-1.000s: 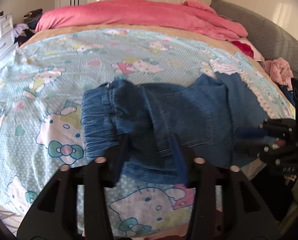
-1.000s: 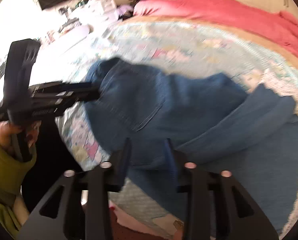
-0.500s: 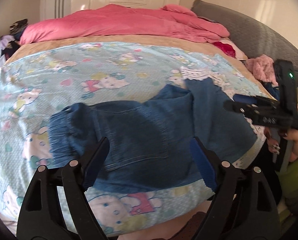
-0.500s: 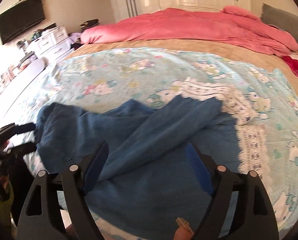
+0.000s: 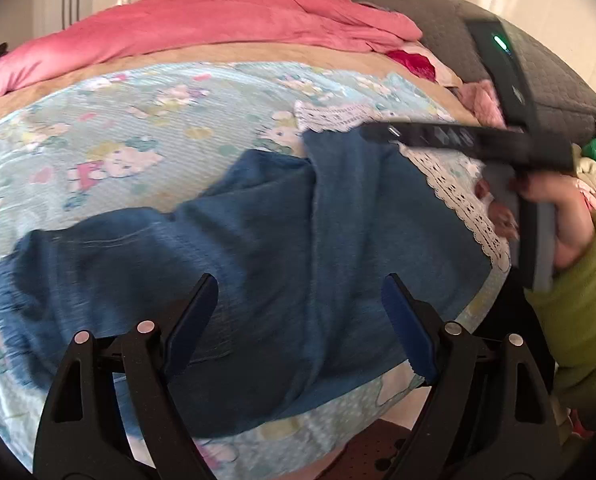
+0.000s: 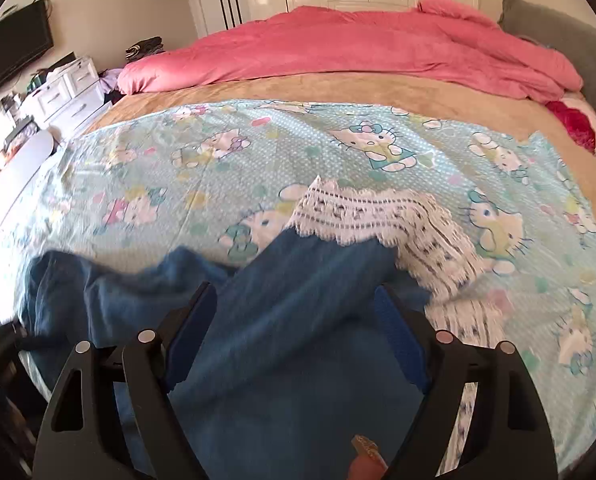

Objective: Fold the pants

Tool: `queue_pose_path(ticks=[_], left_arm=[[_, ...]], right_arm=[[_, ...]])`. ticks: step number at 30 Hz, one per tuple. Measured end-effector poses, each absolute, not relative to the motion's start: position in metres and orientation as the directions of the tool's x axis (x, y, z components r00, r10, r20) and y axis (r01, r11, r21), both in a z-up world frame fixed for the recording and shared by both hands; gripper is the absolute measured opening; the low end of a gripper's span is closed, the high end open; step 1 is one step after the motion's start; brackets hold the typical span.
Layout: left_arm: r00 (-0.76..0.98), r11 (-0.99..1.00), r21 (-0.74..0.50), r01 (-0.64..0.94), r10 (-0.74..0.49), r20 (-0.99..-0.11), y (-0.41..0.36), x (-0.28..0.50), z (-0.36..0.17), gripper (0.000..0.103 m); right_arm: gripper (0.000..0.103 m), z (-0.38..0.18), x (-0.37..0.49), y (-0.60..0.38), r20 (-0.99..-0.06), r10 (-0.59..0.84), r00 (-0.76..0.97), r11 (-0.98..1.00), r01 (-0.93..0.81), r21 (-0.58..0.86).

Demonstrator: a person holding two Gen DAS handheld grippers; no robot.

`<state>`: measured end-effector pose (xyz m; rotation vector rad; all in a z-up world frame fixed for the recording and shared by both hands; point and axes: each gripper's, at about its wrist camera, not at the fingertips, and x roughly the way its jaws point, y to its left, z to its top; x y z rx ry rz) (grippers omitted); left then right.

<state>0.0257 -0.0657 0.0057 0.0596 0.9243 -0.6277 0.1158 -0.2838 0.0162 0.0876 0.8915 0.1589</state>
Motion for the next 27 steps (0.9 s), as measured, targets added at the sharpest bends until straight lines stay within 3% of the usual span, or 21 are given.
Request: queue_pose_path(ticks=[20,27], left_arm=[[0.337,0.798,-0.312,0.516,-0.524,-0.782,-0.111,0.065,-0.034,0.076],[0.351,0.798,-0.312,0.516,-0.529,-0.773,-0.111,0.071,-0.037,0.059]], right_arm=[[0.08,-0.024,0.249,-0.266,-0.854,0.045,0.518,0.999,-0.021,0.04],[0.08,-0.043,0.272,-0.262,-0.884,-0.013,0.467,1.0,0.028,0.0]])
